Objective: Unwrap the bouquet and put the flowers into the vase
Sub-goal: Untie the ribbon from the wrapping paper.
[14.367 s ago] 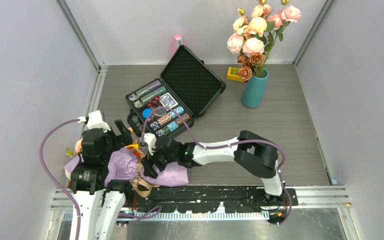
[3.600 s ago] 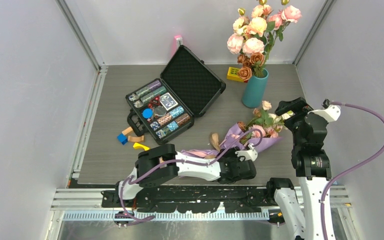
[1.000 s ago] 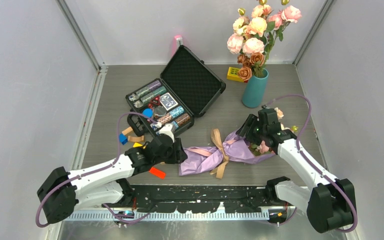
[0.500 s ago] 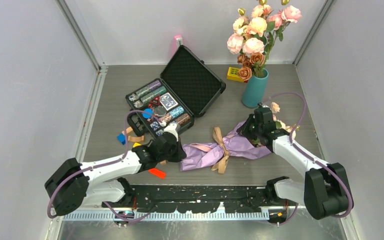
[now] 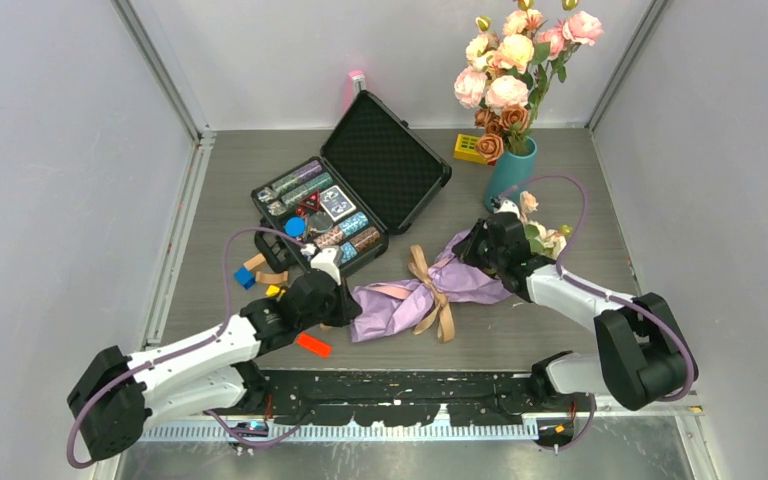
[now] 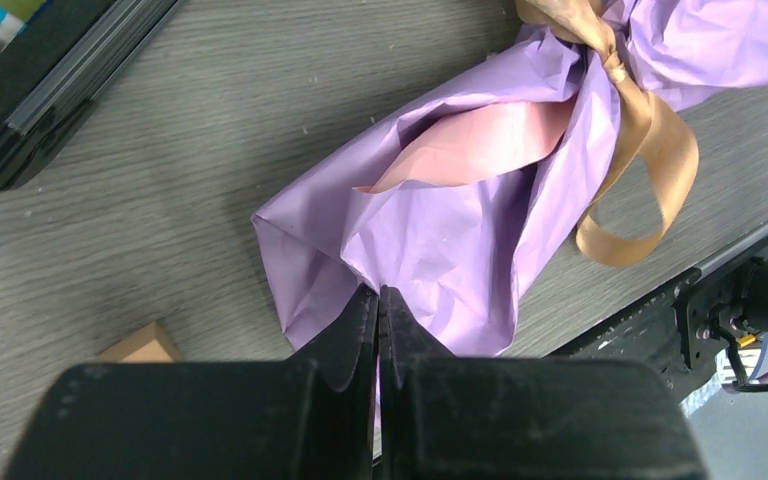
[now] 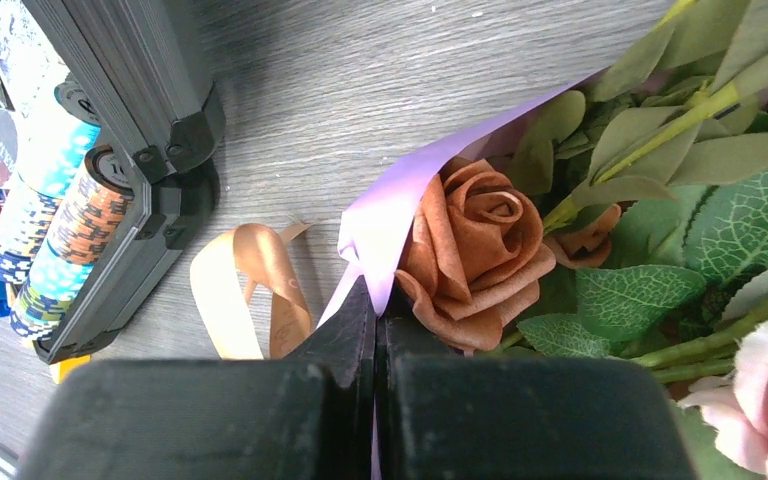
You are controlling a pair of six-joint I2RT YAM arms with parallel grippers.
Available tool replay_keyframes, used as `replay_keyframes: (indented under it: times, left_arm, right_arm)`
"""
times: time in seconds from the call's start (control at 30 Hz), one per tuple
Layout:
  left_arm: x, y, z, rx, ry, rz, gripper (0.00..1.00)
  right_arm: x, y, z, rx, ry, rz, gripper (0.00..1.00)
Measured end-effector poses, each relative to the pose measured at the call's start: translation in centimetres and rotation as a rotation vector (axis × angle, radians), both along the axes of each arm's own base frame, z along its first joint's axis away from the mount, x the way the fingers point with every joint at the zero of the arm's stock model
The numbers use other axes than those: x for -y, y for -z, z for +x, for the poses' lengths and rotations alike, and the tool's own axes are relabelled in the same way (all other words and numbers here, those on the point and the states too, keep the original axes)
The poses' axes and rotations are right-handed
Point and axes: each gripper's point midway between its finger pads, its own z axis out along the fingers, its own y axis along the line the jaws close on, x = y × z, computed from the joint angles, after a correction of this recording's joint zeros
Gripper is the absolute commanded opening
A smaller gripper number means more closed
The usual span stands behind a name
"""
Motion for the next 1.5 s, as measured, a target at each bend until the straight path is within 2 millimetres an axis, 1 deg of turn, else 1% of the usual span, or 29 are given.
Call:
replay_keyframes:
  times: [0.03, 0.07, 0.1, 0.13, 0.17, 0.2, 0.23, 0.27, 0.3, 0.33, 0.37, 0.4, 0.43, 0.5, 0.57, 0.67, 0.7, 0.73, 0.8, 0.9, 0.93, 1.0, 1.07, 1.13, 1.23, 1.33, 1.37, 1.4, 1.5]
  left_arm:
    - [-0.2, 0.0, -0.2, -0.002, -0.001, 0.001, 0.17]
    - [-0.6, 0.0, -0.5, -0.004, -0.002, 0.003, 0.31]
    - [-0.6, 0.0, -0.5, -0.003, -0.002, 0.004, 0.44]
    - [-0.9, 0.0, -0.6, -0.003, -0.005, 0.006, 0.56]
    - [-1.2, -0.3, -0.8, -0.001, -0.011, 0.006, 0.65]
    - [-1.4, -0.4, -0.8, 0.007, -0.007, 0.010, 0.73]
    - [-1.7, -0.7, -0.9, 0.011, -0.012, 0.009, 0.80]
    - [-2.0, -0.9, -1.0, 0.015, -0.016, 0.011, 0.85]
    - [-2.3, -1.1, -1.2, 0.019, -0.018, 0.014, 0.90]
    - [-2.5, -1.4, -1.3, 0.022, -0.018, 0.018, 0.94]
    - [-2.8, -1.7, -1.4, 0.024, -0.018, 0.023, 0.96]
    - [-2.9, -2.2, -1.4, 0.028, -0.019, 0.025, 0.98]
    - [-3.0, -2.8, -1.4, 0.032, -0.018, 0.025, 0.99]
    - [-2.9, -4.3, -1.2, 0.042, -0.009, 0.024, 1.00]
    - [-2.4, -5.9, -0.9, 0.041, 0.013, 0.020, 1.00]
    - [-0.4, -8.9, 0.0, 0.031, 0.092, 0.009, 1.00]
    - [0.6, -9.9, 0.6, 0.026, 0.132, 0.009, 1.00]
    - [1.5, -10.4, 1.2, 0.018, 0.165, 0.013, 1.00]
    - [2.8, -10.5, 2.1, -0.005, 0.221, 0.024, 1.00]
    - [3.9, -9.8, 3.5, -0.053, 0.300, 0.052, 0.99]
    - [4.2, -9.6, 4.0, -0.064, 0.316, 0.060, 0.98]
    - [4.6, -9.1, 5.3, -0.079, 0.341, 0.067, 0.96]
    - [4.6, -8.7, 6.6, -0.095, 0.343, 0.063, 0.94]
    - [4.5, -8.6, 7.4, -0.109, 0.345, 0.050, 0.93]
    - [4.6, -8.6, 8.2, -0.114, 0.344, 0.028, 0.93]
    - [4.7, -8.8, 8.4, -0.101, 0.347, 0.020, 0.93]
    - [4.7, -8.9, 8.5, -0.094, 0.345, 0.019, 0.93]
    - [4.6, -8.9, 8.6, -0.091, 0.344, 0.020, 0.93]
    - [4.0, -8.9, 8.5, -0.079, 0.334, 0.029, 0.93]
  right_arm:
    - [-0.1, 0.1, 0.1, 0.003, 0.000, -0.001, 0.01]
    - [-0.2, 0.1, 0.2, 0.006, 0.000, -0.003, 0.04]
    - [-0.3, 0.1, 0.3, 0.009, 0.000, -0.002, 0.12]
    - [-0.3, 0.1, 0.3, 0.012, 0.002, -0.004, 0.17]
    - [-0.2, 0.0, 0.4, 0.016, 0.006, -0.006, 0.26]
    - [-0.2, 0.0, 0.5, 0.021, 0.010, -0.008, 0.31]
    - [-0.1, -0.2, 0.5, 0.024, 0.017, -0.008, 0.39]
    - [0.1, -0.3, 0.5, 0.027, 0.021, -0.014, 0.43]
    - [0.3, -0.6, 0.4, 0.033, 0.026, -0.018, 0.51]
    - [0.5, -0.9, 0.3, 0.041, 0.033, -0.024, 0.56]
    - [0.8, -1.4, 0.2, 0.050, 0.040, -0.029, 0.64]
    - [1.1, -2.0, 0.0, 0.060, 0.048, -0.034, 0.67]
    - [1.4, -2.5, -0.3, 0.070, 0.056, -0.041, 0.71]
    - [2.2, -3.6, -0.9, 0.088, 0.071, -0.057, 0.73]
    - [2.9, -4.5, -1.6, 0.099, 0.086, -0.070, 0.75]
    - [4.1, -5.5, -3.1, 0.096, 0.105, -0.096, 0.77]
    - [4.5, -5.8, -3.7, 0.091, 0.108, -0.105, 0.77]
    - [4.7, -6.2, -4.2, 0.087, 0.110, -0.109, 0.75]
    - [5.1, -7.0, -5.0, 0.084, 0.110, -0.110, 0.69]
    - [4.7, -8.5, -6.2, 0.091, 0.099, -0.061, 0.63]
    - [4.4, -8.8, -6.7, 0.092, 0.088, -0.038, 0.60]
    - [3.5, -9.5, -7.8, 0.089, 0.056, 0.015, 0.57]
    - [2.4, -10.1, -8.8, 0.088, 0.022, 0.070, 0.55]
    - [1.5, -10.4, -9.7, 0.082, -0.003, 0.115, 0.52]
    - [0.4, -9.8, -11.0, 0.043, -0.032, 0.153, 0.48]
    - [-0.8, -8.7, -12.1, -0.006, -0.059, 0.173, 0.45]
    - [-0.9, -8.3, -12.2, -0.021, -0.051, 0.172, 0.43]
    - [-1.7, -7.8, -12.9, -0.040, -0.078, 0.170, 0.42]
    - [-2.8, -6.4, -13.8, -0.071, -0.093, 0.149, 0.40]
